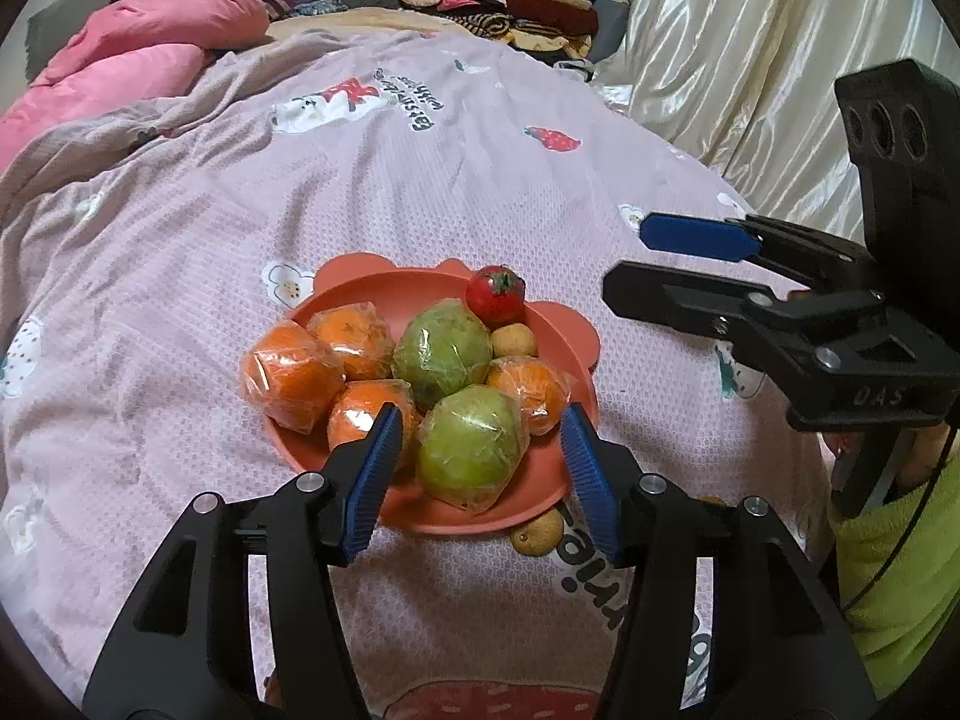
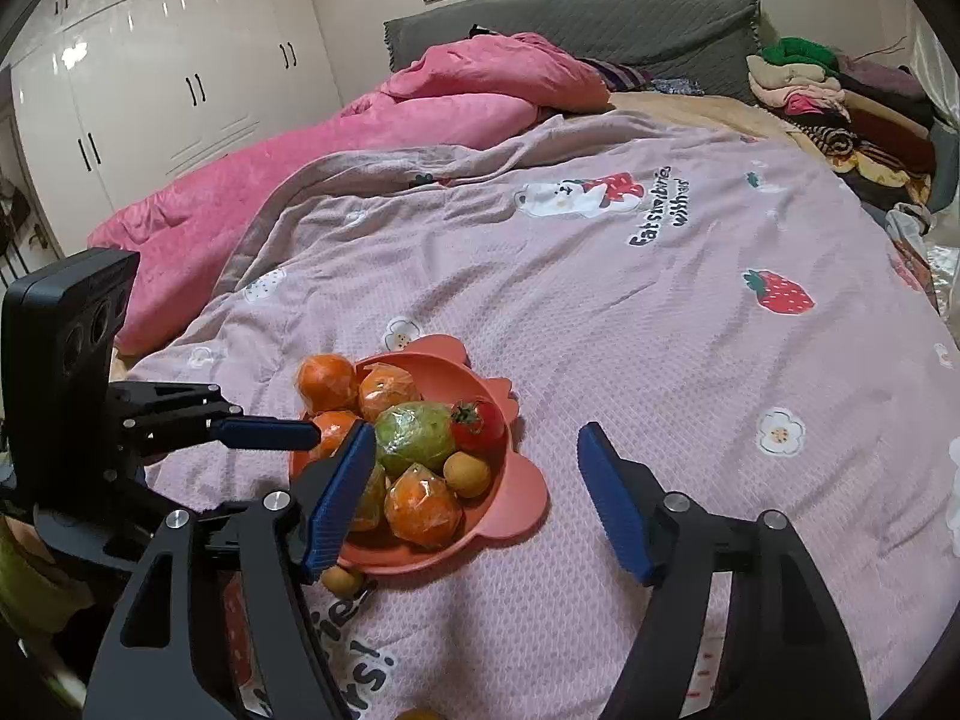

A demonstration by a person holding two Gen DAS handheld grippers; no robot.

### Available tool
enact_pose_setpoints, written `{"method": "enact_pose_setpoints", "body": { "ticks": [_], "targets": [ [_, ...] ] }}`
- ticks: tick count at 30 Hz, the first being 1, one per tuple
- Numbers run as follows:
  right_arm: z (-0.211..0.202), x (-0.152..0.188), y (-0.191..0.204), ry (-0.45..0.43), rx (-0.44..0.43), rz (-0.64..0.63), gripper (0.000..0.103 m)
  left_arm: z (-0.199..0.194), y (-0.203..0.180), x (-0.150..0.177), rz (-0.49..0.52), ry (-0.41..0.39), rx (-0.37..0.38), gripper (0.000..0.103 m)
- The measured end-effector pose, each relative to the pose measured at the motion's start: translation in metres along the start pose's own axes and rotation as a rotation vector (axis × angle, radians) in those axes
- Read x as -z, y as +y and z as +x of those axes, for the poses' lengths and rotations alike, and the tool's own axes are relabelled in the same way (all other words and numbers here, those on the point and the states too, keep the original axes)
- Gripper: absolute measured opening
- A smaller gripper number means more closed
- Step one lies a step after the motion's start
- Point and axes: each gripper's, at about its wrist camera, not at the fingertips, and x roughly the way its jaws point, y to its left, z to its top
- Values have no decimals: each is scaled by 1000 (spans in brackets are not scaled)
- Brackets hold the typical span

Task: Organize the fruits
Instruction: 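Withdraw both open tools from the plate toward the loose yellow fruits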

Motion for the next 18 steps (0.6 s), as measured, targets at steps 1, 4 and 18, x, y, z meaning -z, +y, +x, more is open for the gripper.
{"method": "enact_pose_setpoints", "body": {
  "ticks": [1,4,18],
  "targets": [
    [-2,1,1,-1,4,2,73,-1,0,0,-1,-3,-2,49],
    [-7,3,3,-8,10,8,76,-5,2,0,-7,-12,-9,54],
    [-35,18,12,-31,79,36,91,-30,7,4,-24,-66,-17,73]
  ]
}}
